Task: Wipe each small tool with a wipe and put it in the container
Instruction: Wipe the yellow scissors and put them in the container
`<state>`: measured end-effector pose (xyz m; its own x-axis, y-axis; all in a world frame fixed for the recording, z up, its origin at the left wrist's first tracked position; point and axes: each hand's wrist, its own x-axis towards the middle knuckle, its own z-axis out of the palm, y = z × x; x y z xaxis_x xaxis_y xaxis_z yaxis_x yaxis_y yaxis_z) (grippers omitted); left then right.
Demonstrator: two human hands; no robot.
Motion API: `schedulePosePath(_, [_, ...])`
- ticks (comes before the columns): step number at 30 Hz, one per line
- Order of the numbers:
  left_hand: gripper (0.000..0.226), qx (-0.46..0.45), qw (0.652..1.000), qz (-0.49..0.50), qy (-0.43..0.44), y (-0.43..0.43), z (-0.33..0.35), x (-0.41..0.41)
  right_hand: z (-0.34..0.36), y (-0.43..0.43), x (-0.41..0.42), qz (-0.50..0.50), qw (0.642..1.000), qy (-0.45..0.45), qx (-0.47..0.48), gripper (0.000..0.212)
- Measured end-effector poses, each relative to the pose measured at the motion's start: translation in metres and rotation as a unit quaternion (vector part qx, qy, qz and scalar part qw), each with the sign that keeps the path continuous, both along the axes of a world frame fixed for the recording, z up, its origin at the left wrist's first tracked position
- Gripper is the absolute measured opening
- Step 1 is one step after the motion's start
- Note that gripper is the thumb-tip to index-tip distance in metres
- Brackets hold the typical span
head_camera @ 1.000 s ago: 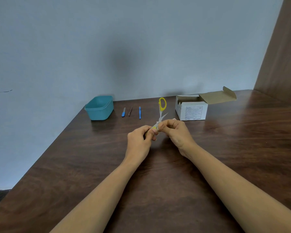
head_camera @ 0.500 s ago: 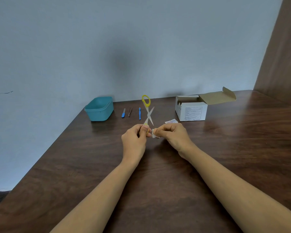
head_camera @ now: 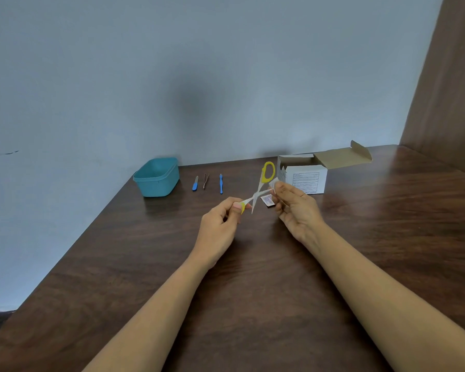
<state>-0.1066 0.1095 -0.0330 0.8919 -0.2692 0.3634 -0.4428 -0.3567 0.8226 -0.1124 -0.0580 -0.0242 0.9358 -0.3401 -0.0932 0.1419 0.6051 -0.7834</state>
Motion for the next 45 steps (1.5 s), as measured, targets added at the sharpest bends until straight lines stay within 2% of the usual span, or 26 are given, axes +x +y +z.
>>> schedulePosePath(10, [0.029, 0.042, 0.997, 0.027, -0.065, 0.0031, 0.0003, 0.0031, 0.0016, -0.0055, -0.0002, 0.048, 0.999, 0.001, -0.004, 0.006])
schedulePosePath(18, [0.027, 0.043, 0.996, 0.026, -0.080, 0.0027, -0.0008, 0.0029, 0.0013, -0.0067, 0.0001, 0.048, 0.998, -0.004, 0.041, 0.012])
schedulePosePath(28, [0.027, 0.038, 0.996, 0.036, -0.077, 0.0023, -0.0020, 0.0035, 0.0003, -0.0088, 0.0025, 0.046, 0.997, 0.003, 0.056, 0.005])
schedulePosePath(43, [0.023, 0.077, 0.993, 0.015, -0.083, 0.0026, -0.0048, 0.0083, -0.0005, -0.0054, 0.0039, 0.042, 0.999, 0.005, 0.014, 0.005])
schedulePosePath(45, [0.019, 0.057, 0.995, 0.025, -0.079, 0.0017, -0.0035, 0.0080, 0.0012, -0.0051, 0.0028, 0.043, 0.999, 0.003, 0.001, 0.009])
